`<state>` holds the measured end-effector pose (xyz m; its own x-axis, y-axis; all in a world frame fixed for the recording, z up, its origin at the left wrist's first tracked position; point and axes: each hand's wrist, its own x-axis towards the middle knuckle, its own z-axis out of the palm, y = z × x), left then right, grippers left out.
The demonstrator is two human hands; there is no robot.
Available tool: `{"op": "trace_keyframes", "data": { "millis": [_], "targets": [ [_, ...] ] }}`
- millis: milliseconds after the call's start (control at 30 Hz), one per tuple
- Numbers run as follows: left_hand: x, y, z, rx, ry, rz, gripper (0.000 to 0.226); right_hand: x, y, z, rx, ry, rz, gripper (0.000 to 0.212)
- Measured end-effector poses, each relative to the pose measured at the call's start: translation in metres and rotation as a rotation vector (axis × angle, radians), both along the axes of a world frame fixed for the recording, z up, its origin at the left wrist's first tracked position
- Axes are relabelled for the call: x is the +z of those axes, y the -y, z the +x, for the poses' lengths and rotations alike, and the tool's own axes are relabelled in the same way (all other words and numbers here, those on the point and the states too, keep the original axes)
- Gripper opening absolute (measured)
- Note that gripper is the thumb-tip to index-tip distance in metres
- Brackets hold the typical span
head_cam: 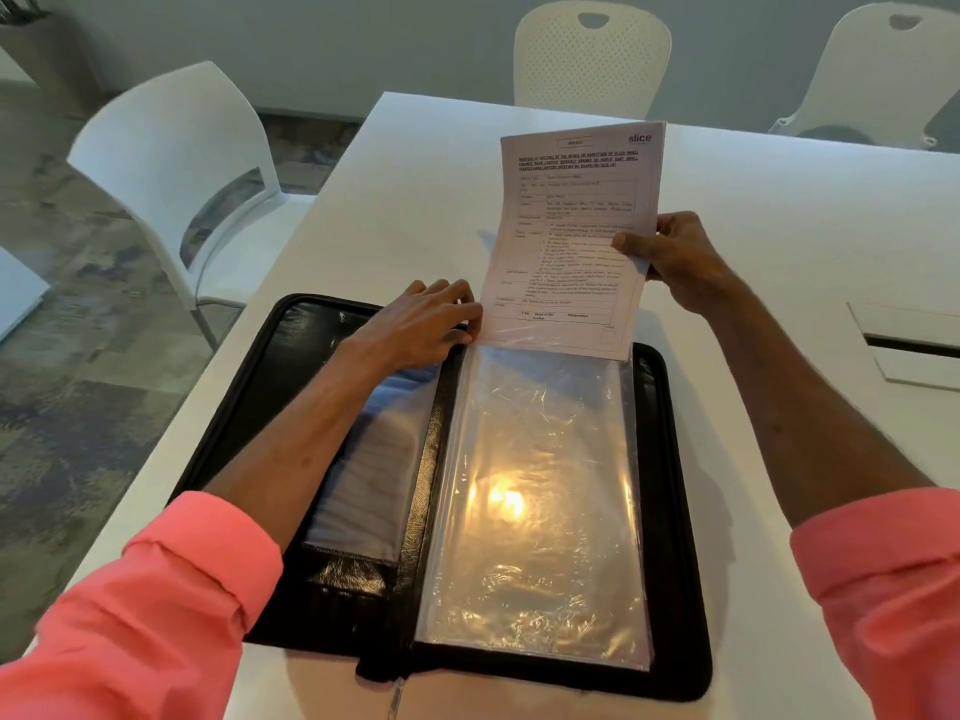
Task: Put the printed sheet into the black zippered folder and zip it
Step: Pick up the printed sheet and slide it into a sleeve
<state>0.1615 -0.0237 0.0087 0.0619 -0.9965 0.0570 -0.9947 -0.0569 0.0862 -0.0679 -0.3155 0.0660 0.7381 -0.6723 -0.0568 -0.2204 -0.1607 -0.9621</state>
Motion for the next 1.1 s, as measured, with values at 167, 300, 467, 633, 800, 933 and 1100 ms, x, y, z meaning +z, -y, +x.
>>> {"op": "trace_keyframes", "data": {
  "millis": [167,300,467,633,800,933,1100],
  "targets": [
    [-0.002,0.005,-0.009,0.004,-0.059,-0.050,0.018,0.002,0.000,0.001,0.085,-0.061,-0.006,0.032],
    [-0.004,0.009,-0.018,0.001,-0.126,-0.051,0.022,-0.007,-0.008,-0.003,0.136,-0.105,-0.022,0.025],
    [-0.009,0.030,-0.048,-0.020,-0.190,-0.101,0.029,-0.015,-0.009,-0.008,0.103,-0.124,0.017,0.030],
    [-0.016,0.050,-0.068,-0.007,-0.182,-0.158,0.022,-0.023,-0.005,-0.011,0.048,-0.144,0.121,0.033],
    [-0.018,0.054,-0.079,0.029,-0.187,-0.166,0.017,-0.033,-0.003,-0.016,0.060,-0.168,0.206,0.041],
    [-0.017,0.058,-0.092,0.008,-0.176,-0.187,0.014,-0.039,-0.006,-0.019,0.091,-0.181,0.230,0.041],
    [-0.019,0.062,-0.095,0.058,-0.189,-0.196,0.016,-0.037,-0.008,-0.020,0.141,-0.183,0.241,0.043]
  ]
}}
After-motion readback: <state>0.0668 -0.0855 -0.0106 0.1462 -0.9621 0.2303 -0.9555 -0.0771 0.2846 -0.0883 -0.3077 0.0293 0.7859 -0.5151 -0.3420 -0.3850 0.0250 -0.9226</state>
